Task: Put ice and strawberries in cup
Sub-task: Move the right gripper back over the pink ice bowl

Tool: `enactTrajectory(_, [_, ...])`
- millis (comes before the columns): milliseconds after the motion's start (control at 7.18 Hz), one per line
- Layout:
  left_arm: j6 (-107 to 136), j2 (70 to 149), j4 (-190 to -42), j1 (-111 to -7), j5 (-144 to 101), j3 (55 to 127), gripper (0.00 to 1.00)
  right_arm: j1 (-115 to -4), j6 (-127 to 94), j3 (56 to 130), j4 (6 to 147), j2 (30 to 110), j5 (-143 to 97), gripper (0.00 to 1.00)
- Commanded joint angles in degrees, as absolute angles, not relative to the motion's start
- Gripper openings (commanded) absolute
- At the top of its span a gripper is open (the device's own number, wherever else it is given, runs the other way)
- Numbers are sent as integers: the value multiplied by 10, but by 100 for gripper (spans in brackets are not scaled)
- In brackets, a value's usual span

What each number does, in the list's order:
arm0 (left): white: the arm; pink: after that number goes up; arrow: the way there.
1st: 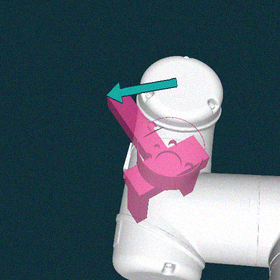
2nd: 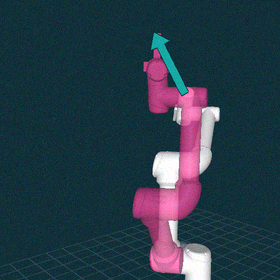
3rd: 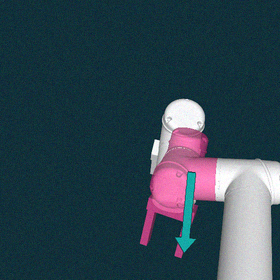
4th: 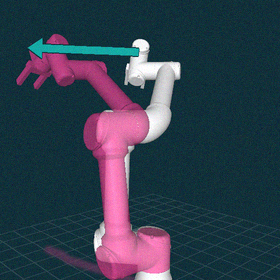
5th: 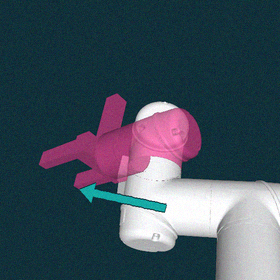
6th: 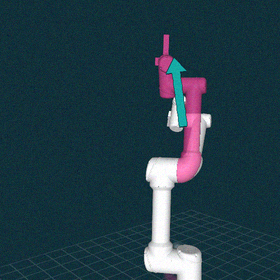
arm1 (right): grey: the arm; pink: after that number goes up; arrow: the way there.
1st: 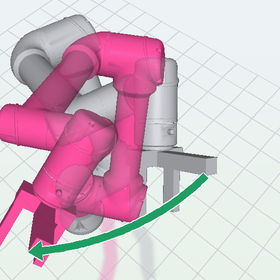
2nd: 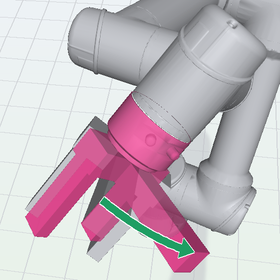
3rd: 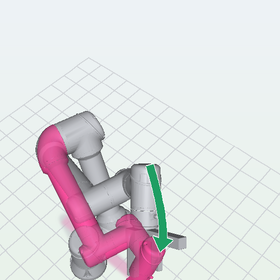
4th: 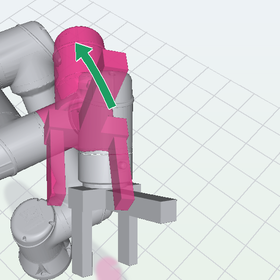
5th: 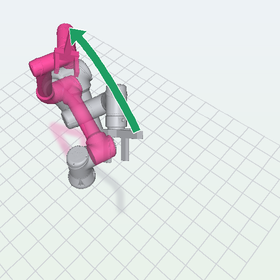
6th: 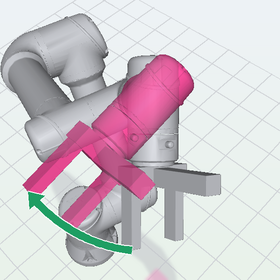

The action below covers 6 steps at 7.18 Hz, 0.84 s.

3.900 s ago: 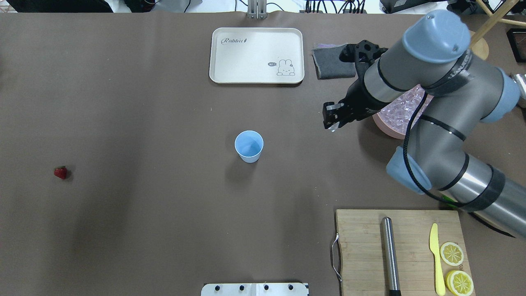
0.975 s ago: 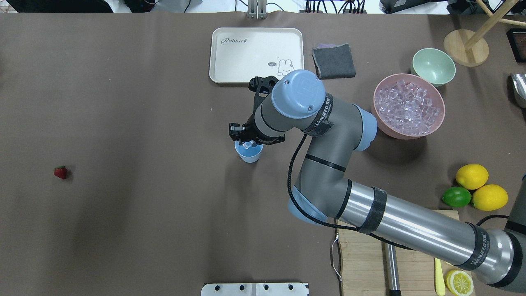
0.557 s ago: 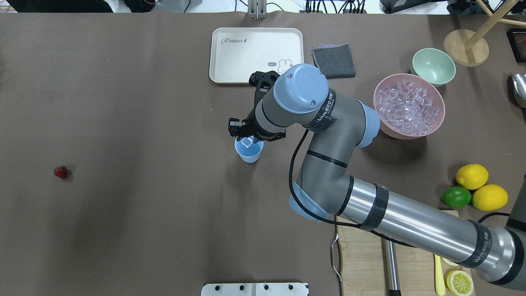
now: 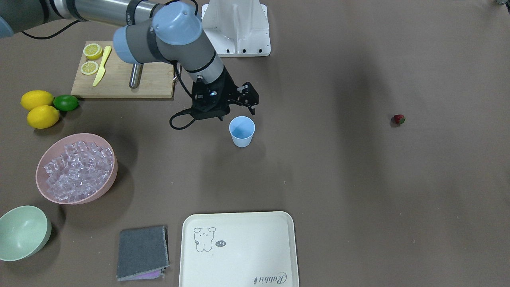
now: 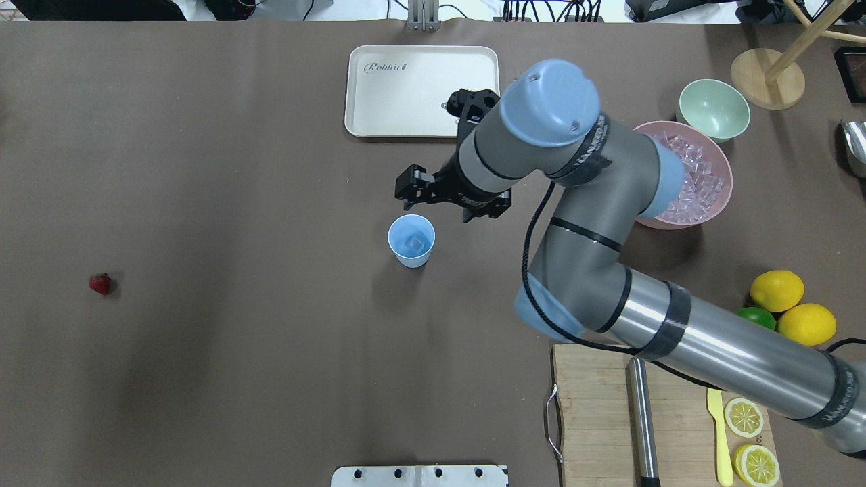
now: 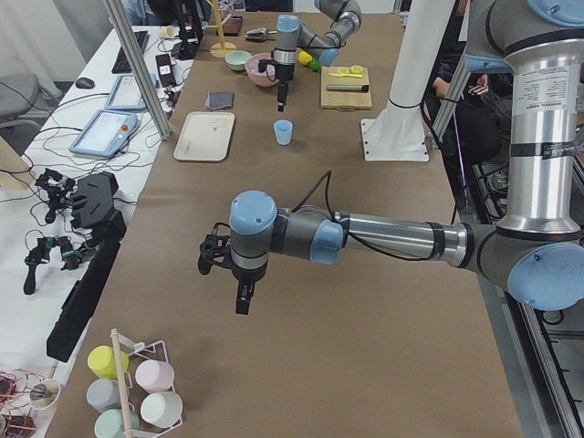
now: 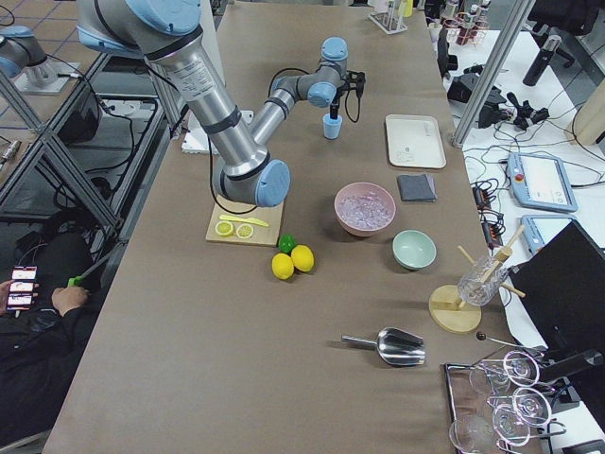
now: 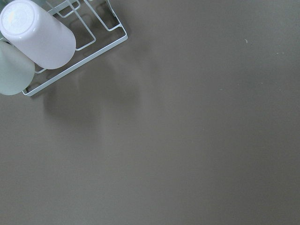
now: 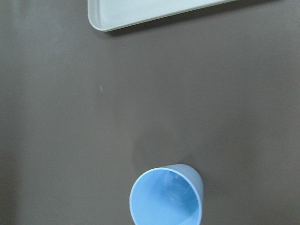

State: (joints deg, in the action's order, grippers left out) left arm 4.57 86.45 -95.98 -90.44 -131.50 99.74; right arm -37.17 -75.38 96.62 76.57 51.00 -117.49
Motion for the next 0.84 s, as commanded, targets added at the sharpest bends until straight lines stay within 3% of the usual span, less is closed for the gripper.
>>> enactTrajectory(0, [46,864,-960,-904,-1315,998,98,-439,-660,1032,885,574,-1194,99])
enactTrajectory(418, [46,864,-960,-904,-1315,998,98,-497,-612,1063,949,648,-1193,99])
enactTrajectory(696, [46,864,-960,-904,-1316,998,98,-543,-637,1054,1001,653,-1190,98])
